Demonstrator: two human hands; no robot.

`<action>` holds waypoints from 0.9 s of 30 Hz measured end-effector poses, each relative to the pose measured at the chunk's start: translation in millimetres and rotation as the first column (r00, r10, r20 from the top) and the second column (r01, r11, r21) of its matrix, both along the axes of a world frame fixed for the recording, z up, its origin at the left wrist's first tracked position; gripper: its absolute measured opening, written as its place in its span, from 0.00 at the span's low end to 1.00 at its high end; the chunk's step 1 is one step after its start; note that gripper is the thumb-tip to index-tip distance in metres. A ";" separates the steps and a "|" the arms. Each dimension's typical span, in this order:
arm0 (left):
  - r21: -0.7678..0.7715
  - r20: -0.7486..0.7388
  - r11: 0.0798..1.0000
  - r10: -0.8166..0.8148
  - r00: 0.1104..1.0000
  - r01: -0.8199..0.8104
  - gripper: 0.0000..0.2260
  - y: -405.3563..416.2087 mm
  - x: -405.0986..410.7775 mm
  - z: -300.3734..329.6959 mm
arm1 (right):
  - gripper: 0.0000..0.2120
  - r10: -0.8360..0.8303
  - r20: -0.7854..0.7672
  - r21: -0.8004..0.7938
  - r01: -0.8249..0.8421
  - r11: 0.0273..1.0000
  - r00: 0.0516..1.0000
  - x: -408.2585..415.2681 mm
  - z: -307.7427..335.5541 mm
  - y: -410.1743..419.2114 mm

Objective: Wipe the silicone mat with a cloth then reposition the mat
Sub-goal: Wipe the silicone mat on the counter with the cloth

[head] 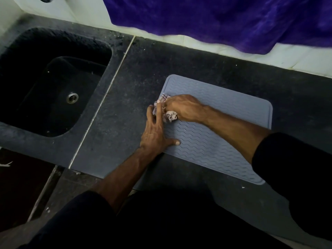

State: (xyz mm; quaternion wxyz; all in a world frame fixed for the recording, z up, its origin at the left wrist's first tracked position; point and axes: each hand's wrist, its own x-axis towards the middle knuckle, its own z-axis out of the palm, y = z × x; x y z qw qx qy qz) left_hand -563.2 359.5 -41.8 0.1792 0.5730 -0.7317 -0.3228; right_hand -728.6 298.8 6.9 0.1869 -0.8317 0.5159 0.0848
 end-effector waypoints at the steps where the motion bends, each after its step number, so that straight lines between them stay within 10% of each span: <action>1: 0.010 0.009 1.000 0.002 1.000 -0.003 0.68 -0.3 0.5 -0.8 | 0.16 -0.011 0.018 0.007 0.011 1.000 1.000 -2.2 -0.3 -2.7; 7: 0.039 0.046 0.999 -0.020 0.999 0.018 0.66 0.6 0.4 -0.7 | 0.14 0.002 0.085 -0.049 0.002 0.999 0.996 -20.4 0.1 5.9; 14: 0.294 -0.349 0.942 0.266 0.898 -0.164 0.40 -7.7 33.7 14.4 | 0.15 -0.224 0.292 0.098 0.204 0.974 0.930 -17.0 13.2 2.7; 19: 0.184 -0.163 0.959 0.248 0.955 -0.217 0.35 -10.7 45.7 20.0 | 0.21 -0.105 0.373 0.037 0.098 0.994 0.922 10.3 13.0 6.9; 27: -0.082 0.402 0.996 0.053 0.914 -0.022 0.34 3.7 40.7 20.2 | 0.31 0.197 0.064 -0.060 -0.193 0.979 0.978 29.1 -0.4 24.5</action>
